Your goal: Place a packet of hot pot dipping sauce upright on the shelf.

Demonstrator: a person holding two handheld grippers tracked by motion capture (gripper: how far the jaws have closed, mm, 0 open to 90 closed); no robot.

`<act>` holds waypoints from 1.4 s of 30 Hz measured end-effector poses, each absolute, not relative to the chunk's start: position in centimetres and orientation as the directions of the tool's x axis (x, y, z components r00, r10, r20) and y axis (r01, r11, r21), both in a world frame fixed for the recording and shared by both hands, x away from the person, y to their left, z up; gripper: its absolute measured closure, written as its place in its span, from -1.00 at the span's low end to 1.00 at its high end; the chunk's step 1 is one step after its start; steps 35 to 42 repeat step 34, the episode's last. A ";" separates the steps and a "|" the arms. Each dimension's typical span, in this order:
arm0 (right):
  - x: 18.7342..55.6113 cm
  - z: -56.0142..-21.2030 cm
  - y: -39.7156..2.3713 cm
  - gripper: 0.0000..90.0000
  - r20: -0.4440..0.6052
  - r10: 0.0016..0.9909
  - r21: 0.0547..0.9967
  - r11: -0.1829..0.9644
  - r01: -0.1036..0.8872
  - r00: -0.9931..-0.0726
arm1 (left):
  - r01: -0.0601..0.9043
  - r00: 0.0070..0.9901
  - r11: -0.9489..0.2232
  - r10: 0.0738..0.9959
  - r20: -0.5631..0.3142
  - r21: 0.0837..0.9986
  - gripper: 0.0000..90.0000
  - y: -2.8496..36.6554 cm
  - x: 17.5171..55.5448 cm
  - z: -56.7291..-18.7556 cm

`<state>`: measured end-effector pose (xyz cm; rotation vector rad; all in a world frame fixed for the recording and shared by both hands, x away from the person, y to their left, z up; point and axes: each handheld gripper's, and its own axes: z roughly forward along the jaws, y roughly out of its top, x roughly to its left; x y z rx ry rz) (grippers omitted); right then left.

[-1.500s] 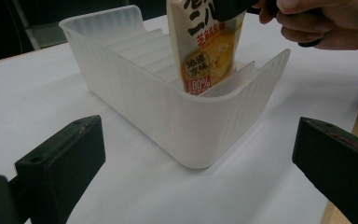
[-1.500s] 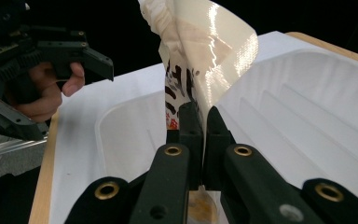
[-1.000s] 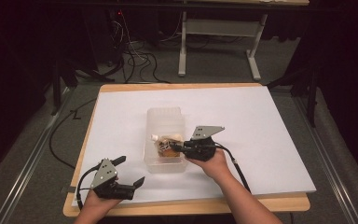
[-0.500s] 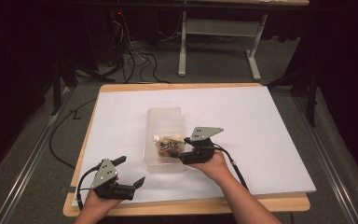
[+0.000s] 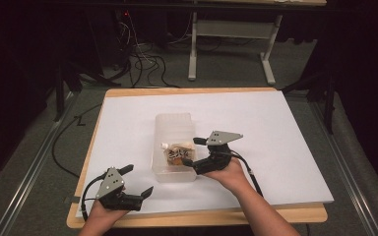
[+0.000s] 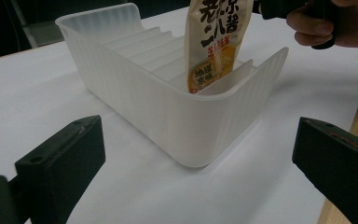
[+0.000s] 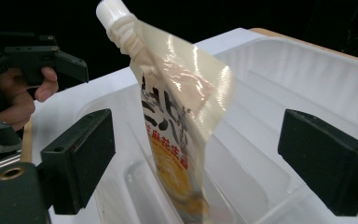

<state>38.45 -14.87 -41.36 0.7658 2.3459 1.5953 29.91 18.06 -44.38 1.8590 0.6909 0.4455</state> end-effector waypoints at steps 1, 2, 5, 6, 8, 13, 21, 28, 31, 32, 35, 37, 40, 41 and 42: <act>38.2 -41.0 -15.4 -0.79 0.114 0.536 0.913 0.275 0.300 -0.836 | 0.253 0.764 -0.280 0.645 -0.014 0.926 -0.93 18.0 29.9 -44.4; 38.2 -41.0 -15.4 -0.79 0.114 0.536 0.913 0.275 0.300 -0.836 | 0.253 0.764 -0.282 0.646 -0.012 0.926 -0.93 18.0 29.9 -44.4; 37.8 -40.7 -16.7 -0.83 0.108 0.557 0.918 0.263 0.298 -0.824 | 0.256 0.763 -0.279 0.647 -0.016 0.926 -0.93 18.0 30.0 -44.4; 37.7 -40.6 -17.3 -0.83 0.107 0.566 0.918 0.260 0.300 -0.817 | 0.256 0.762 -0.277 0.647 -0.017 0.926 -0.94 18.0 30.0 -44.4; 37.3 -40.4 -18.5 -0.84 0.107 0.586 0.919 0.249 0.305 -0.803 | 0.258 0.762 -0.278 0.647 -0.018 0.925 -0.93 17.9 29.9 -44.5; 35.8 -40.3 -23.2 -0.84 0.109 0.659 0.922 0.212 0.322 -0.745 | 0.259 0.764 -0.283 0.645 -0.017 0.923 -0.93 17.7 29.9 -44.5; 32.7 -41.7 -29.7 -0.84 0.103 0.749 0.925 0.170 0.340 -0.654 | 0.266 0.759 -0.287 0.651 -0.016 0.920 -0.93 17.7 30.0 -44.6; 30.3 -44.2 -34.2 -0.81 0.108 0.826 0.928 0.116 0.354 -0.553 | 0.269 0.762 -0.299 0.647 -0.012 0.916 -0.93 17.1 30.2 -44.7; 30.5 -44.3 -34.3 -0.79 0.114 0.824 0.930 0.107 0.351 -0.555 | 0.269 0.765 -0.303 0.644 -0.011 0.914 -0.93 16.8 30.2 -44.7; 30.5 -44.4 -34.2 -0.78 0.115 0.822 0.931 0.106 0.349 -0.557 | 0.268 0.765 -0.305 0.644 -0.009 0.914 -0.93 16.7 30.2 -44.7; 30.5 -44.4 -34.1 -0.75 0.108 0.822 0.933 0.111 0.344 -0.559 | 0.266 0.768 -0.309 0.640 -0.007 0.913 -0.93 16.7 30.1 -44.7; 30.5 -44.4 -34.1 -0.75 0.108 0.822 0.933 0.111 0.344 -0.559 | 0.266 0.768 -0.309 0.640 -0.007 0.913 -0.93 16.7 30.1 -44.7; 30.5 -44.4 -34.1 -0.75 0.108 0.822 0.933 0.111 0.344 -0.559 | 0.266 0.768 -0.309 0.640 -0.007 0.913 -0.93 16.7 30.1 -44.7; 30.5 -44.4 -34.1 -0.75 0.108 0.822 0.933 0.111 0.344 -0.559 | 0.266 0.768 -0.309 0.640 -0.007 0.913 -0.93 16.7 30.1 -44.7; 30.5 -44.4 -34.1 -0.75 0.108 0.822 0.933 0.111 0.344 -0.559 | 0.266 0.768 -0.309 0.640 -0.007 0.913 -0.93 16.7 30.1 -44.7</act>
